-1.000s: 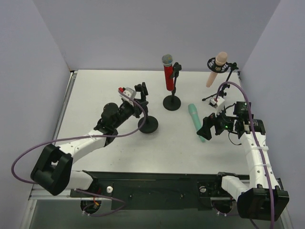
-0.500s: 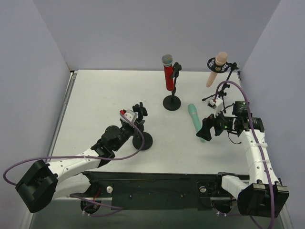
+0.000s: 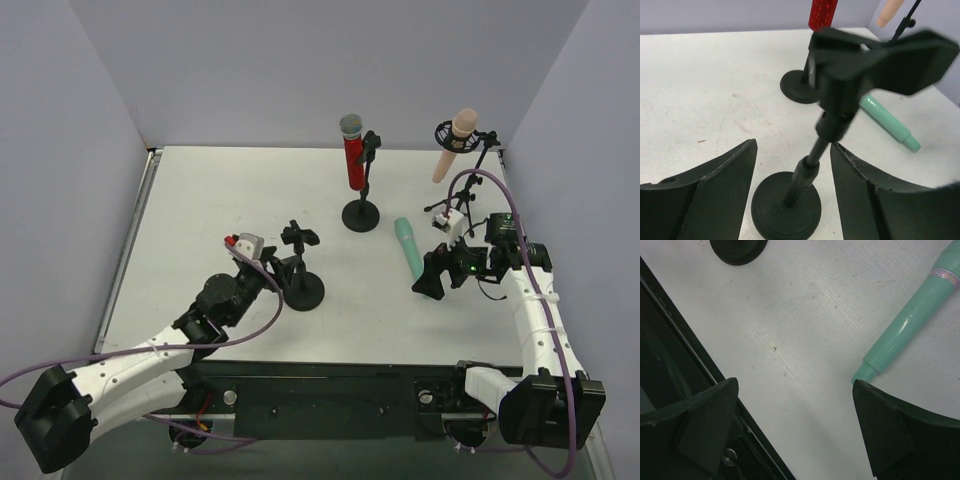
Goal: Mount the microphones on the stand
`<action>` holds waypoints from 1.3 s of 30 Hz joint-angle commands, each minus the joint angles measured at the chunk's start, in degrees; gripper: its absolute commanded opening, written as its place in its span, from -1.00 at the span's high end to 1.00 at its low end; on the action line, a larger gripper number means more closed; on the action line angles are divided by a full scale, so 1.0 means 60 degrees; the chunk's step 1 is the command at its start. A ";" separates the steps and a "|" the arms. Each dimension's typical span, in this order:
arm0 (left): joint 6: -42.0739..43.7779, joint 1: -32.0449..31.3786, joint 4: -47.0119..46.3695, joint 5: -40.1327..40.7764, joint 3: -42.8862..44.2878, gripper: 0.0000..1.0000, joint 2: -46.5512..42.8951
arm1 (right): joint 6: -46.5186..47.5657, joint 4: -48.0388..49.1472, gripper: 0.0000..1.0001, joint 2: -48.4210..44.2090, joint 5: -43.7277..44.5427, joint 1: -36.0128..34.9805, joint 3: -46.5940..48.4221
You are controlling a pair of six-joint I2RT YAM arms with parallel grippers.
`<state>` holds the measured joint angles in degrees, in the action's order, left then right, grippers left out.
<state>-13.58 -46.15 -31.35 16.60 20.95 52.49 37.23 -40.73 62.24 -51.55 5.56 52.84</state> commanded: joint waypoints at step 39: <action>0.3641 0.3766 0.4845 -1.0090 0.4433 0.05 0.0420 | 0.2540 -0.2469 -0.83 0.0218 -0.1150 0.0230 0.0744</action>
<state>9.56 -23.88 4.36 -36.32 46.11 53.04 49.87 -52.12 63.55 -55.18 6.81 55.22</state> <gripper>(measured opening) 0.482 0.916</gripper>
